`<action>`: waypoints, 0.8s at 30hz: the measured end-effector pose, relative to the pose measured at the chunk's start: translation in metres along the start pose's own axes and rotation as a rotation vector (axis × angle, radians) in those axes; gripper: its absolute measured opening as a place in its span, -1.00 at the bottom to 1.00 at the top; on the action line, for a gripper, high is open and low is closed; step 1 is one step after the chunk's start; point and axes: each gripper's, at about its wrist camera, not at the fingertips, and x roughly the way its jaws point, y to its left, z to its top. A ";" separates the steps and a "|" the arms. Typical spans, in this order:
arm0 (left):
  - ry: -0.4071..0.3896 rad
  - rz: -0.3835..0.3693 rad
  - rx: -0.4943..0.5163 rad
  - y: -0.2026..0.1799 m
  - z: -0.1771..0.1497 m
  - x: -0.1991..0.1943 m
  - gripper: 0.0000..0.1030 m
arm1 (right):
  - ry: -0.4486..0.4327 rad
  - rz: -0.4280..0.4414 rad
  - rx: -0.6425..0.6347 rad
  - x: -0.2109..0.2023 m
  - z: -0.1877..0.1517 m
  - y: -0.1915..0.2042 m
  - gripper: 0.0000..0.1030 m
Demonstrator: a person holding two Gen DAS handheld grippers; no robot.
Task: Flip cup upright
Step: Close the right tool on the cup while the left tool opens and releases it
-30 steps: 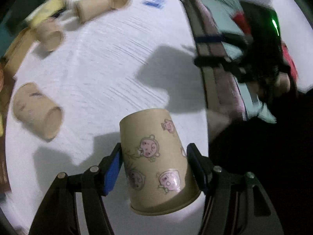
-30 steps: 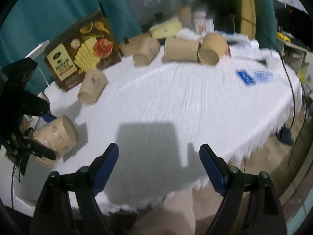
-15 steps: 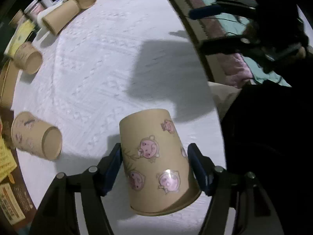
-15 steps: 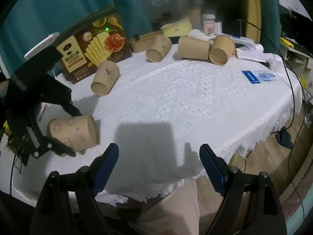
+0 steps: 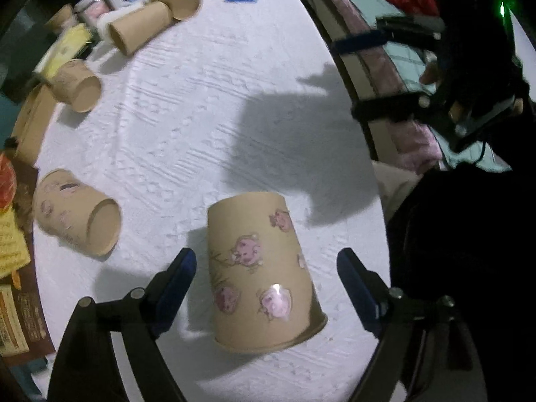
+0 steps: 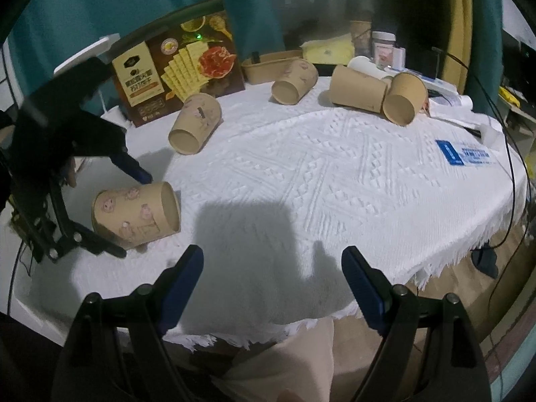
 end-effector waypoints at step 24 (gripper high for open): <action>-0.555 0.241 -1.136 -0.064 -0.254 -0.078 0.68 | 0.134 0.215 -1.340 0.036 0.024 0.169 0.61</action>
